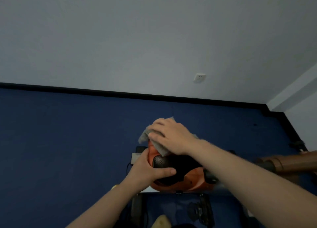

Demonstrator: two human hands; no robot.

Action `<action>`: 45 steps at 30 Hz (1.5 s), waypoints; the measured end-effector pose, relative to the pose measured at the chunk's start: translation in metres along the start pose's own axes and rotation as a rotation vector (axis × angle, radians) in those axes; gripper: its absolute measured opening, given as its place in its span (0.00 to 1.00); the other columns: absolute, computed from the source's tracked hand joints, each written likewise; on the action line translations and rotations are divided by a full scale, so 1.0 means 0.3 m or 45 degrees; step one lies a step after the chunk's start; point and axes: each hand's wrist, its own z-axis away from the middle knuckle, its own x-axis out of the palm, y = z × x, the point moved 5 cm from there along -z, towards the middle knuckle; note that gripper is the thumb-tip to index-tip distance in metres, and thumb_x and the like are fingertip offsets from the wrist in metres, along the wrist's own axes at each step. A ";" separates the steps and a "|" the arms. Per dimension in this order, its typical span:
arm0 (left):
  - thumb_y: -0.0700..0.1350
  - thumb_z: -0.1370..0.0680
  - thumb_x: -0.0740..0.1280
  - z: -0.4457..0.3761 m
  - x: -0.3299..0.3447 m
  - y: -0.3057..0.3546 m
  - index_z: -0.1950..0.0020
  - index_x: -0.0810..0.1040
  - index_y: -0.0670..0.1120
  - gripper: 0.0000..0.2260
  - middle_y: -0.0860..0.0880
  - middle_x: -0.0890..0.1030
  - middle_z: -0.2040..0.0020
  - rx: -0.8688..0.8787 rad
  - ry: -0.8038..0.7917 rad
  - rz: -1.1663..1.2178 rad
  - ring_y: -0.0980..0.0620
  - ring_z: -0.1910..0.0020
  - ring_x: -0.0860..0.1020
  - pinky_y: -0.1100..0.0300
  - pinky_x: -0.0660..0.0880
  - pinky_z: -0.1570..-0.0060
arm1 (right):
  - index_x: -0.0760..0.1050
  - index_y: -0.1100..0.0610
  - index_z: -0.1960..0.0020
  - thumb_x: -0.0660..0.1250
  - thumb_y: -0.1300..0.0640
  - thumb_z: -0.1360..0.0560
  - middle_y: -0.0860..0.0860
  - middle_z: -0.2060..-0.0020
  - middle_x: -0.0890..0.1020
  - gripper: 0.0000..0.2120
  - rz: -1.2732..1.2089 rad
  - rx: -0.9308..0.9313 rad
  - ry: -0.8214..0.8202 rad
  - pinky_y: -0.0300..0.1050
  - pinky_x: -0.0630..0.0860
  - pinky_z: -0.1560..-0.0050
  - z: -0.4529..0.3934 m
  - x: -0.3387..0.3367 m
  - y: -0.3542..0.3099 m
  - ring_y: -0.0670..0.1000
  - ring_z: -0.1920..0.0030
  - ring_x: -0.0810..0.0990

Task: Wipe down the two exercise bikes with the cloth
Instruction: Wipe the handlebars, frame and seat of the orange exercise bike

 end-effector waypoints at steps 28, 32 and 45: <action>0.44 0.35 0.81 0.015 -0.004 0.014 0.49 0.81 0.50 0.18 0.58 0.85 0.59 -0.054 -0.034 0.022 0.61 0.60 0.83 0.72 0.72 0.72 | 0.82 0.43 0.57 0.54 0.32 0.24 0.37 0.55 0.80 0.22 0.093 -0.278 0.052 0.47 0.70 0.53 -0.047 0.001 -0.070 0.44 0.51 0.75; 0.46 0.35 0.82 0.015 0.002 0.002 0.51 0.83 0.48 0.16 0.53 0.86 0.59 -0.097 -0.069 0.033 0.57 0.61 0.84 0.70 0.73 0.72 | 0.81 0.44 0.58 0.54 0.35 0.22 0.41 0.60 0.80 0.21 -0.285 0.448 0.046 0.47 0.75 0.55 -0.095 -0.026 0.046 0.48 0.53 0.79; 0.56 0.44 0.83 0.003 0.000 -0.019 0.40 0.77 0.51 0.35 0.56 0.84 0.51 -0.036 -0.037 -0.019 0.58 0.54 0.83 0.61 0.81 0.58 | 0.73 0.42 0.46 0.42 0.34 0.21 0.47 0.52 0.80 0.24 -0.060 0.867 0.367 0.50 0.69 0.54 0.102 0.012 0.086 0.52 0.54 0.77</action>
